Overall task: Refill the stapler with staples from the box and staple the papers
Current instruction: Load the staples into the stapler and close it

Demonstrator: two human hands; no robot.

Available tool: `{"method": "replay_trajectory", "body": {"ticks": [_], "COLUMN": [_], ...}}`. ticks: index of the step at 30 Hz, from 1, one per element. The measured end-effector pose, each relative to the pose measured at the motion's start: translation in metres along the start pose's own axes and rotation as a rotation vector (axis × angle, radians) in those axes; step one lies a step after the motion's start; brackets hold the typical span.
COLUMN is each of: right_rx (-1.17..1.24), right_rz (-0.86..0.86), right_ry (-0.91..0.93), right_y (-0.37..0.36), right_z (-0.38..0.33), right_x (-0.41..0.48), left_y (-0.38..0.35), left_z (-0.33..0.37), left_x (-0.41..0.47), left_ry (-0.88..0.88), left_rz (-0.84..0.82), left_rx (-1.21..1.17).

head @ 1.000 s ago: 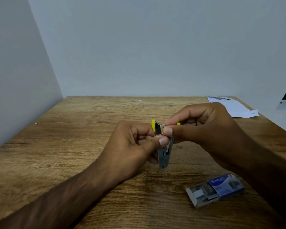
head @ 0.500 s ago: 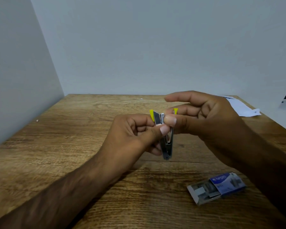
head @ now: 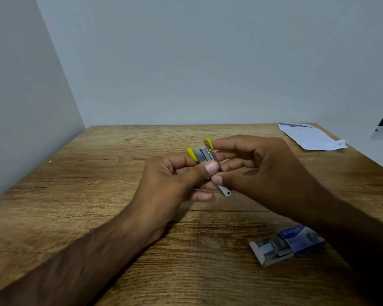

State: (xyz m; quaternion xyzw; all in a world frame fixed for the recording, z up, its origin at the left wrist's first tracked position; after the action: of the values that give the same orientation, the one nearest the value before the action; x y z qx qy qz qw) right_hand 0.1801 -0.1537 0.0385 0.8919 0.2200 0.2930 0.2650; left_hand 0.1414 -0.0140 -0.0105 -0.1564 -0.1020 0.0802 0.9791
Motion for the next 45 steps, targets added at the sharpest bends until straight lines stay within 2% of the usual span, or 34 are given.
{"method": "replay_trajectory", "body": {"ticks": [9, 14, 18, 21, 29, 34, 39, 45], "right_rx": [-0.213, -0.301, -0.240, -0.154, -0.094, -0.248, -0.171, -0.137], "right_rz": [-0.039, -0.105, -0.182, -0.267, -0.442, -0.454, -0.497, -0.446], "right_ry": [0.088, 0.115, 0.102, 0.101, 0.121, 0.202, 0.171, 0.103], "right_y": [-0.005, -0.002, -0.008, -0.018, -0.055, -0.071, -0.071, -0.035], "right_z": [-0.011, -0.010, -0.009, -0.012, -0.026, -0.038, -0.036, -0.023], "right_x": [-0.003, -0.002, -0.004, -0.008, -0.022, -0.028, -0.029, -0.015], "left_y": [-0.004, -0.004, 0.004, 0.004, 0.025, 0.034, 0.030, 0.029], "left_z": [-0.004, 0.004, 0.024, 0.027, 0.034, 0.029, 0.032, 0.029], "left_x": [-0.002, -0.003, -0.006, -0.017, -0.053, -0.064, -0.067, -0.064], "left_ry": [0.060, 0.055, -0.108, -0.121, -0.154, -0.158, -0.207, -0.141], "left_rz": [-0.037, -0.042, -0.089, -0.166, -0.251, -0.290, -0.350, -0.446], "left_rx": [0.024, 0.149, 0.502, 0.648, 0.853, 0.943, 1.067, 1.169]}}
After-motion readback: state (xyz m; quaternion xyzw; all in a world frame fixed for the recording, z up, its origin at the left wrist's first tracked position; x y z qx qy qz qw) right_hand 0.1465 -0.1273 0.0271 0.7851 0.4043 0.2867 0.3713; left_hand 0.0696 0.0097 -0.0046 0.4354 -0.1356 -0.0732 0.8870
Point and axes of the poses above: each hand's wrist, its own x-axis towards the middle knuckle, its own y-axis out of the back of the hand, z = x × y, the point moved 9 cm from there along x, towards the middle knuckle, and after that the axes turned 12 degrees about -x, right-handed, at the moved point
